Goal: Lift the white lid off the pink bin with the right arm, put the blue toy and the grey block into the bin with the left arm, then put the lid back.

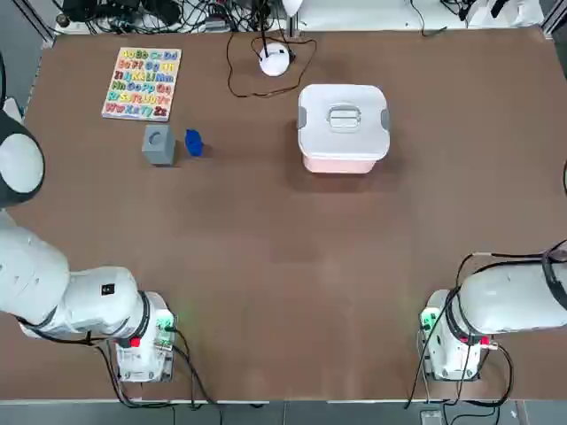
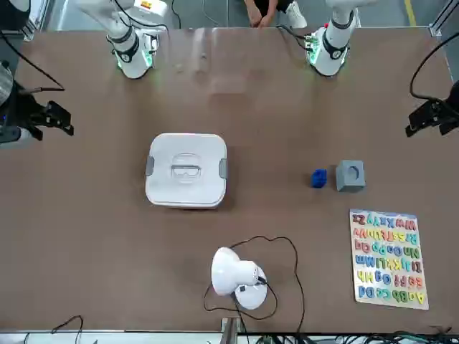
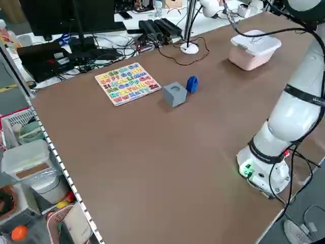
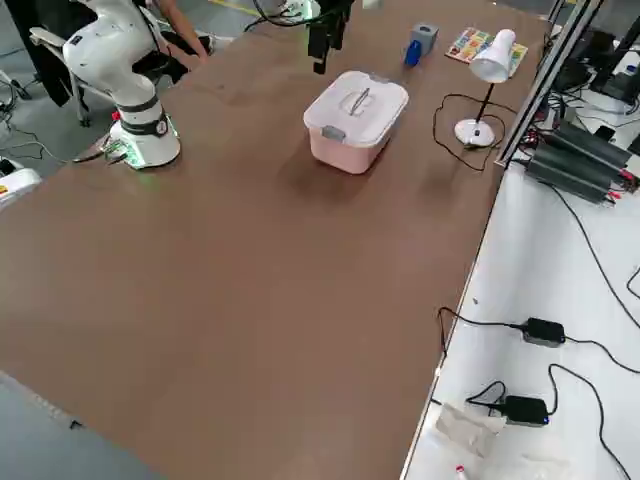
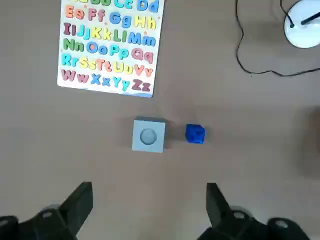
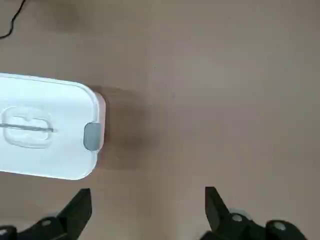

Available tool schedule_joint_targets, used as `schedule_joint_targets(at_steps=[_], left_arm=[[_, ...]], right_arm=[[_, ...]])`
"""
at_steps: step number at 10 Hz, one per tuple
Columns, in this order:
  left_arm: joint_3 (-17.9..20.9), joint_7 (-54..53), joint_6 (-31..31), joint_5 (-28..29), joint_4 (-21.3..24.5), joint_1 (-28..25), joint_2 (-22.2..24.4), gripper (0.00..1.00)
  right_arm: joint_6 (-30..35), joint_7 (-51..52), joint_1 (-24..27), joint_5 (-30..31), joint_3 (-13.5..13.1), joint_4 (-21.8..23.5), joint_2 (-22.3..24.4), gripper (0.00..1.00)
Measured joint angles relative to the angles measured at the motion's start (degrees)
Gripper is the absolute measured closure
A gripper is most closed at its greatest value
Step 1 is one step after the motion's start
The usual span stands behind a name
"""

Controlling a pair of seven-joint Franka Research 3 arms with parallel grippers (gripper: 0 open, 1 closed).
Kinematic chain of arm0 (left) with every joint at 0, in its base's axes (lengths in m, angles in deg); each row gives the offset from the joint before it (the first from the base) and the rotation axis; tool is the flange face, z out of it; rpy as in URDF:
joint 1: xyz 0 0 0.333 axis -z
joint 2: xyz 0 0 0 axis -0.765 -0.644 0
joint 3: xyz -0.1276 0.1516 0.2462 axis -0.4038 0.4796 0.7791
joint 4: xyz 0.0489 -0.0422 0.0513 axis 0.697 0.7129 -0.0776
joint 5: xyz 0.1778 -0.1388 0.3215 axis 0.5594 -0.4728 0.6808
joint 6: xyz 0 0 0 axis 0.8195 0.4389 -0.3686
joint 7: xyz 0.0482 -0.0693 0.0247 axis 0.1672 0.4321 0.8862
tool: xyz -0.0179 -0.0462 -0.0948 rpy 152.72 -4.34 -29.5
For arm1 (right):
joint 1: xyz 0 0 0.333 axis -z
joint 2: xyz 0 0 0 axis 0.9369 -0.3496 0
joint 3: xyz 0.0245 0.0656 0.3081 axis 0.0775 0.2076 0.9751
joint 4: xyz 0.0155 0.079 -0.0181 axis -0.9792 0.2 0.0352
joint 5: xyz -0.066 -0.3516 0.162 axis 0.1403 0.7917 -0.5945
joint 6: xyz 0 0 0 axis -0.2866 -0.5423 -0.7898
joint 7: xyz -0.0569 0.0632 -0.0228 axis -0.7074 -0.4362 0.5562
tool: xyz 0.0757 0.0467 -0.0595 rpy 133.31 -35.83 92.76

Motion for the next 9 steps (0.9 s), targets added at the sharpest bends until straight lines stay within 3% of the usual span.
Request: schedule_joint_targets(at_steps=[4, 6, 9], left_arm=[[0.37, -1.55, 0.0, 0.0, -0.11, -1.25, 0.12, 0.0], [0.52, -2.96, 0.03, 0.0, 0.01, -1.63, 0.1, 0.0], [0.54, -3.18, -1.12, 0.0, 0.52, -1.58, -0.86, 0.0]], right_arm=[[-1.04, -2.19, -0.18, -0.02, 0.06, 0.02, 0.0, 0.0], [-3.93, -17.8, -3.84, -0.16, 0.42, 0.56, -0.44, 0.0], [-9.88, -52.39, -14.56, -0.84, 0.93, 1.3, -4.66, 0.0]])
